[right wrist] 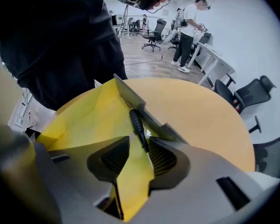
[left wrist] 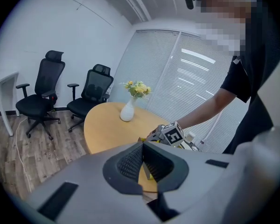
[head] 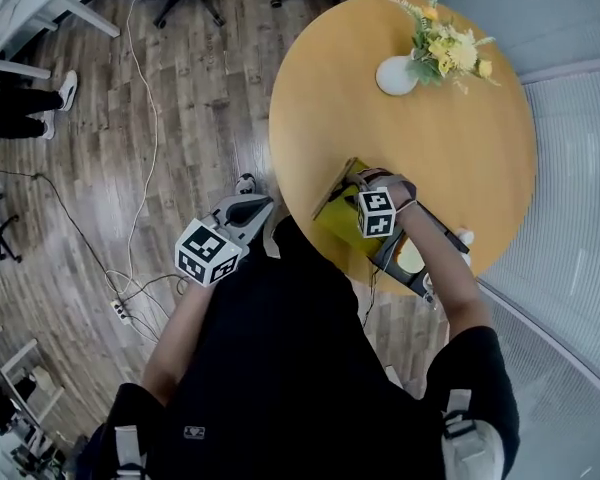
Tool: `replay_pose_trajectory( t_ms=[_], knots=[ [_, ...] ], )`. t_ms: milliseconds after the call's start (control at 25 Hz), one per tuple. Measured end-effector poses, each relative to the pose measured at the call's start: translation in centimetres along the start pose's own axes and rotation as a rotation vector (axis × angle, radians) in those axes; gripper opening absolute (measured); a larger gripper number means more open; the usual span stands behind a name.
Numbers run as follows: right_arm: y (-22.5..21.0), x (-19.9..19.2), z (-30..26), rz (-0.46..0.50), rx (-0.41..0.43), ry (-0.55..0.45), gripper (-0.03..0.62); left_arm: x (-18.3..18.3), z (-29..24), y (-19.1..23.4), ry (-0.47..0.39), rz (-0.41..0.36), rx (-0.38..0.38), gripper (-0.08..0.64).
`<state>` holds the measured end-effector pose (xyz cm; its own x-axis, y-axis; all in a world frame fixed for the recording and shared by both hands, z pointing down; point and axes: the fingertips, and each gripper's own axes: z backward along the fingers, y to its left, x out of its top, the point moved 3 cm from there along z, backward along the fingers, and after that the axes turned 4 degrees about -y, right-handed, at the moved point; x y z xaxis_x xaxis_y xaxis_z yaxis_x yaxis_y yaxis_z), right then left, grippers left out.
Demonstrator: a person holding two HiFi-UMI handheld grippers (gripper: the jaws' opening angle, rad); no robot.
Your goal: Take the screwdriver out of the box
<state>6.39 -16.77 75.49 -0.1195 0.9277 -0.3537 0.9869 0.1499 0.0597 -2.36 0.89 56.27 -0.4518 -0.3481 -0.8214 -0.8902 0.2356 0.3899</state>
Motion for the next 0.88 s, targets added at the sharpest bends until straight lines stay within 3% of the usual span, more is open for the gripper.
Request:
replay_pose_trajectory(
  t_ms=[120,200,400,640,880],
  knots=[
    [0.5,0.2,-0.1,0.001,0.038,0.000,0.054,-0.3,-0.2,0.0,0.013,-0.006,-0.010,0.006],
    [0.8,0.2,-0.3,-0.006,0.022,0.001,0.040,-0.6,-0.5,-0.1,0.024,-0.008,-0.019,0.006],
    [0.9,0.0,-0.2,-0.076,-0.008,-0.004,0.038,-0.2,-1.4,-0.1,0.035,-0.014,-0.048,0.006],
    [1.2,-0.3,-0.2,-0.081,-0.034,0.021,0.037,0.4,-2.1,-0.2,0.034,-0.027,-0.075,0.006],
    [1.4,-0.6,1.3,-0.174,-0.102,0.021,0.037,0.9,-2.8,-0.3,0.047,-0.051,-0.122,0.006]
  ],
)
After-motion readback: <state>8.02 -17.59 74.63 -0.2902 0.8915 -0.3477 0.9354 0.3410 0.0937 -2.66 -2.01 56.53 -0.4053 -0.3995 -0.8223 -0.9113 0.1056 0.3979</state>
